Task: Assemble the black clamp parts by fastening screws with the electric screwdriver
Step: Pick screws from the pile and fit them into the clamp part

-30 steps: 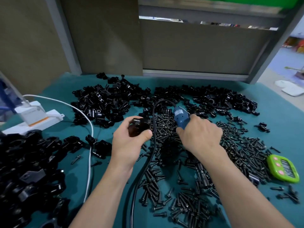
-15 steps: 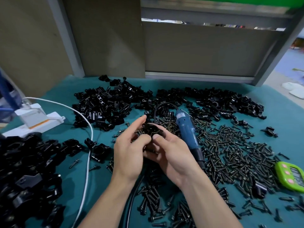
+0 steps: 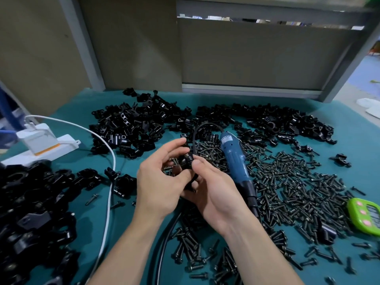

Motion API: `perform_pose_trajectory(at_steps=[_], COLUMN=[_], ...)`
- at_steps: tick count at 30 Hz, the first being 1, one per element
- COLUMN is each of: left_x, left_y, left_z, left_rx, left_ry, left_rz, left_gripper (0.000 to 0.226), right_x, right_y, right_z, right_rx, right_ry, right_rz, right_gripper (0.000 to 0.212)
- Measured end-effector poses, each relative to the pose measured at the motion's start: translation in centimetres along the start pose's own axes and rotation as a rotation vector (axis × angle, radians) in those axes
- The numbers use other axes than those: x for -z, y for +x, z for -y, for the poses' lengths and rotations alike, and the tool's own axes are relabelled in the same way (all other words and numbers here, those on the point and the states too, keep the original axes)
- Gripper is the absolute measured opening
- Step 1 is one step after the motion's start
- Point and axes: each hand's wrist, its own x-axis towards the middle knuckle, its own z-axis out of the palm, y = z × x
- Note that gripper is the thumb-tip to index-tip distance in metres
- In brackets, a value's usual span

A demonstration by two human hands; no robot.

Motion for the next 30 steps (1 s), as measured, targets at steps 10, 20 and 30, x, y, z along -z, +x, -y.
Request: perform_pose_trajectory(at_steps=[10, 20, 30], left_x=[0.6, 10.0, 16.6], left_y=[-0.4, -5.6, -7.5], left_z=[-3.0, -6.7, -5.3], left_rx=[0.169, 0.138, 0.458], left_ry=[-0.156, 0.031, 0.513], left_rz=[-0.064, -0.639, -0.758], left_gripper=[0.026, 0.029, 0.083], right_x=[-1.9, -13.0, -21.6], right_y=[-1.2, -0.3, 3.3], right_z=[0.6, -0.4, -10.7], right_rx=[0.012, 0.292, 0.469], right_ry=[-0.267, -0.843, -1.28], right_rz=[-0.014, 0.316, 0.51], right_gripper=[0.034, 0.025, 0.032])
